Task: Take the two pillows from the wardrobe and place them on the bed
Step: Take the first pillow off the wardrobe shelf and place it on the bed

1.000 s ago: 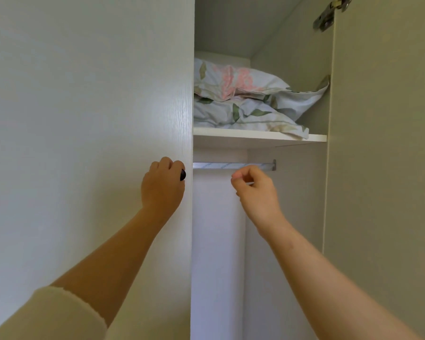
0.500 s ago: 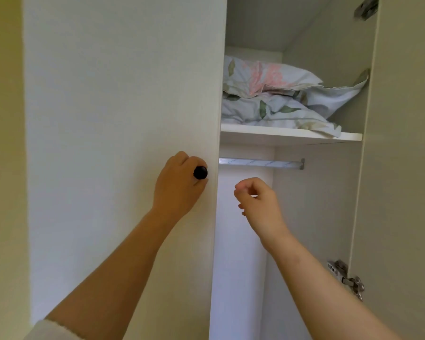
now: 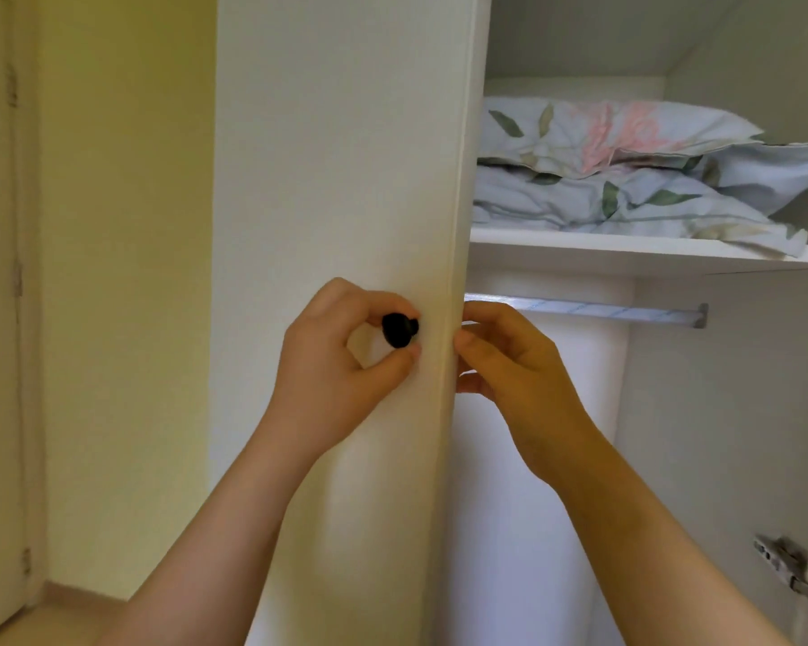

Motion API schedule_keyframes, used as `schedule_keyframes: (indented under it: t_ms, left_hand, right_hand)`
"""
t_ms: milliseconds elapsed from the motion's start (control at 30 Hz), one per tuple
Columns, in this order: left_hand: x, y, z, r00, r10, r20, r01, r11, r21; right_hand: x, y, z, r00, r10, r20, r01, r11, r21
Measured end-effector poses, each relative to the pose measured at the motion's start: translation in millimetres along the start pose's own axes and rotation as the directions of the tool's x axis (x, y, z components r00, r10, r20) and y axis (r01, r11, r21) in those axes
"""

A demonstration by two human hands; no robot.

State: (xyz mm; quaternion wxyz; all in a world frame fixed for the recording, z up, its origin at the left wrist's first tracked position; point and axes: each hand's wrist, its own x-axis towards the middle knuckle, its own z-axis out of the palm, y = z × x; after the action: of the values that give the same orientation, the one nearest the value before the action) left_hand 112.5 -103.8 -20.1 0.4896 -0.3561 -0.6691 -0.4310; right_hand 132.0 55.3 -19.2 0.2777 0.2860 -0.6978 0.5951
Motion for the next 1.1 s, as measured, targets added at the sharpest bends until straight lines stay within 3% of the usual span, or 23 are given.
schedule_keyframes:
  t_ms: [233,533,767,900,1000,1100]
  left_hand:
    - [-14,5,-59,0.998,-0.004,-0.063,0.001,0.999,-0.042]
    - [-34,4,-138,0.981,-0.146,-0.128,0.137,0.988,-0.077]
    - [-50,1,-197,0.947,-0.292,-0.131,0.274,0.952,-0.139]
    - [-55,-5,-224,0.892,-0.409,-0.192,0.381,0.909,-0.168]
    - [-57,-8,-237,0.841,-0.481,-0.247,0.433,0.873,-0.223]
    - [-57,-10,-251,0.8,-0.511,-0.315,0.495,0.858,-0.135]
  right_hand:
    - [-4,-18,48,0.982,-0.057,0.182,0.02,0.979,0.202]
    - [-2,-32,133,0.903,-0.193,0.383,0.045,0.931,0.364]
    - [4,-39,202,0.875,-0.233,0.425,0.021,0.894,0.448]
    - [5,-42,233,0.847,-0.25,0.469,0.018,0.896,0.444]
    - [7,-40,259,0.865,-0.218,0.451,0.018,0.913,0.407]
    - [9,-34,283,0.897,-0.149,0.415,-0.008,0.936,0.353]
